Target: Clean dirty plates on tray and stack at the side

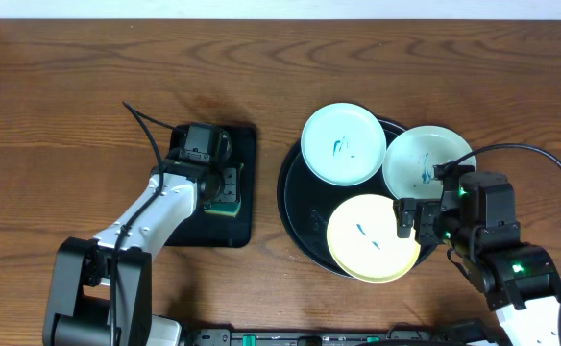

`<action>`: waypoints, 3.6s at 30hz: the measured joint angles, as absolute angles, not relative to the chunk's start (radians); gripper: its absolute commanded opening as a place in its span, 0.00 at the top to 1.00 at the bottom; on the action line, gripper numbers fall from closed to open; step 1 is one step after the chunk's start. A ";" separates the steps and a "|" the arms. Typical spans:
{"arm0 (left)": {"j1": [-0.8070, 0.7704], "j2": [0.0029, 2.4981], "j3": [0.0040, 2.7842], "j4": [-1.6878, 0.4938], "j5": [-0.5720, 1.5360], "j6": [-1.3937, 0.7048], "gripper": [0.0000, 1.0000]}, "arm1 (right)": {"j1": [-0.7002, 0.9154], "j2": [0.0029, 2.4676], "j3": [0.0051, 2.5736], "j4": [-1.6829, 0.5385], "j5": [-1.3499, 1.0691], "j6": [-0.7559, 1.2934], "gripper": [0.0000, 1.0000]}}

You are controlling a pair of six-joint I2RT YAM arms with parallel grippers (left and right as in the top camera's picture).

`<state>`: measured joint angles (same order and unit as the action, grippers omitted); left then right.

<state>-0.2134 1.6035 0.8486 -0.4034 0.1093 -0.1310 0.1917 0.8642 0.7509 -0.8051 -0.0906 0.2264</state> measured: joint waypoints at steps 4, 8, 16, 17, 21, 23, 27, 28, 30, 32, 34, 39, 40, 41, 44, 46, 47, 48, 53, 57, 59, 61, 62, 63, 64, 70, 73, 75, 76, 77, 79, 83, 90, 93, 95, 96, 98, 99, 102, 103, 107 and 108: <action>-0.213 1.604 0.849 -0.402 0.109 -0.131 0.45 | 0.192 0.864 0.751 -0.805 -0.090 0.226 0.01; -0.217 1.604 0.849 -0.390 0.109 -0.131 0.45 | 0.192 0.864 0.751 -0.805 -0.091 0.226 0.01; -0.272 1.604 0.849 -0.382 0.052 -0.131 0.45 | 0.192 0.864 0.751 -0.807 -0.091 0.226 0.01; -0.274 1.604 0.849 -0.382 0.049 -0.131 0.45 | 0.192 0.864 0.751 -0.807 -0.091 0.226 0.01; -0.276 1.604 0.849 -0.382 0.045 -0.131 0.45 | 0.192 0.864 0.751 -0.807 -0.091 0.226 0.01; -0.276 1.604 0.848 -0.380 0.045 -0.131 0.46 | 0.192 0.864 0.751 -0.807 -0.091 0.226 0.01; -0.276 1.604 0.840 -0.370 0.045 -0.131 0.46 | 0.192 0.864 0.751 -0.808 -0.091 0.226 0.01; -0.276 1.604 0.839 -0.369 0.045 -0.131 0.46 | 0.192 0.864 0.751 -0.808 -0.091 0.226 0.01; -0.276 1.610 0.839 -0.366 0.045 -0.131 0.46 | 0.192 0.864 0.751 -0.808 -0.091 0.226 0.01; -0.276 1.628 0.839 -0.360 0.042 -0.131 0.58 | 0.192 0.864 0.751 -0.812 -0.091 0.226 0.01; -0.276 1.645 0.839 -0.355 0.036 -0.136 0.74 | 0.192 0.864 0.751 -0.812 -0.091 0.226 0.01; -0.275 1.658 0.839 -0.351 0.010 -0.154 0.91 | 0.192 0.864 0.751 -0.816 -0.091 0.226 0.01; -0.275 1.658 0.839 -0.351 0.008 -0.157 0.92 | 0.192 0.864 0.751 -0.816 -0.091 0.226 0.01; -0.275 1.656 0.839 -0.351 0.006 -0.160 0.93 | 0.192 0.864 0.751 -0.816 -0.091 0.226 0.01; -0.275 1.637 0.839 -0.358 0.009 -0.161 0.93 | 0.192 0.864 0.751 -0.817 -0.091 0.226 0.01; -0.275 1.615 0.836 -0.367 0.015 -0.161 0.61 | 0.192 0.864 0.751 -0.818 -0.091 0.226 0.01; -0.275 1.600 0.833 -0.373 0.018 -0.164 0.47 | 0.192 0.864 0.751 -0.818 -0.091 0.226 0.01; -0.275 1.584 0.829 -0.379 0.022 -0.161 0.46 | 0.192 0.864 0.751 -0.818 -0.091 0.226 0.01; -0.275 1.549 0.826 -0.402 0.027 -0.163 0.46 | 0.192 0.864 0.751 -0.817 -0.091 0.226 0.01; -0.275 1.549 0.826 -0.409 0.027 -0.165 0.51 | 0.192 0.864 0.751 -0.817 -0.091 0.226 0.01; -0.275 1.549 0.826 -0.410 0.028 -0.166 0.51 | 0.192 0.864 0.751 -0.817 -0.091 0.226 0.01; -0.275 1.549 0.826 -0.410 0.027 -0.166 0.52 | 0.192 0.864 0.751 -0.817 -0.091 0.226 0.01; -0.275 1.549 0.826 -0.410 0.027 -0.166 0.52 | 0.192 0.864 0.751 -0.817 -0.091 0.226 0.01; -0.275 1.551 0.826 -0.410 0.028 -0.167 0.54 | 0.192 0.864 0.751 -0.817 -0.091 0.226 0.01; -0.275 1.556 0.826 -0.408 0.030 -0.169 0.56 | 0.192 0.864 0.751 -0.817 -0.091 0.226 0.01; -0.275 1.602 0.826 -0.393 0.039 -0.181 0.64 | 0.192 0.864 0.751 -0.817 -0.090 0.226 0.01; -0.275 1.620 0.826 -0.383 0.039 -0.185 0.76 | 0.192 0.864 0.751 -0.817 -0.091 0.226 0.01; -0.275 1.626 0.826 -0.379 0.038 -0.186 0.92 | 0.192 0.864 0.751 -0.817 -0.091 0.226 0.01; -0.275 1.628 0.826 -0.377 0.039 -0.186 0.92 | 0.192 0.864 0.751 -0.817 -0.091 0.226 0.01; -0.275 1.628 0.826 -0.377 0.039 -0.190 0.93 | 0.192 0.864 0.751 -0.817 -0.091 0.226 0.01; -0.275 1.628 0.826 -0.377 0.039 -0.186 0.93 | 0.192 0.864 0.751 -0.817 -0.091 0.226 0.01; -0.275 1.627 0.828 -0.385 0.039 -0.186 0.93 | 0.192 0.880 0.751 -0.818 -0.091 0.226 0.01; -0.275 1.527 0.825 -0.516 0.043 -0.187 0.93 | 0.192 0.992 0.751 -0.823 -0.092 0.222 0.14; -0.275 1.473 0.824 -0.556 0.046 -0.187 0.93 | 0.192 1.052 0.751 -0.823 -0.093 0.224 0.24; -0.275 1.452 0.824 -0.583 0.046 -0.188 0.93 | 0.192 1.104 0.751 -0.820 -0.094 0.222 0.31; -0.275 1.450 0.824 -0.594 0.046 -0.188 0.93 | 0.192 1.142 0.751 -0.820 -0.094 0.222 0.36; -0.275 1.451 0.824 -0.609 0.046 -0.188 0.93 | 0.192 1.195 0.751 -0.817 -0.094 0.223 0.44; -0.275 1.451 0.824 -0.611 0.046 -0.188 0.92 | 0.192 1.211 0.751 -0.815 -0.094 0.220 0.45; -0.275 1.451 0.824 -0.611 0.046 -0.191 0.93 | 0.192 1.309 0.751 -0.788 -0.094 0.219 0.45; -0.275 1.451 0.824 -0.610 0.046 -0.191 0.92 | 0.192 1.335 0.751 -0.776 -0.094 0.219 0.45; -0.275 1.451 0.824 -0.610 0.046 -0.191 0.93 | 0.192 1.402 0.751 -0.739 -0.094 0.219 0.44; -0.275 1.451 0.824 -0.610 0.046 -0.191 0.92 | 0.192 1.414 0.751 -0.731 -0.094 0.219 0.44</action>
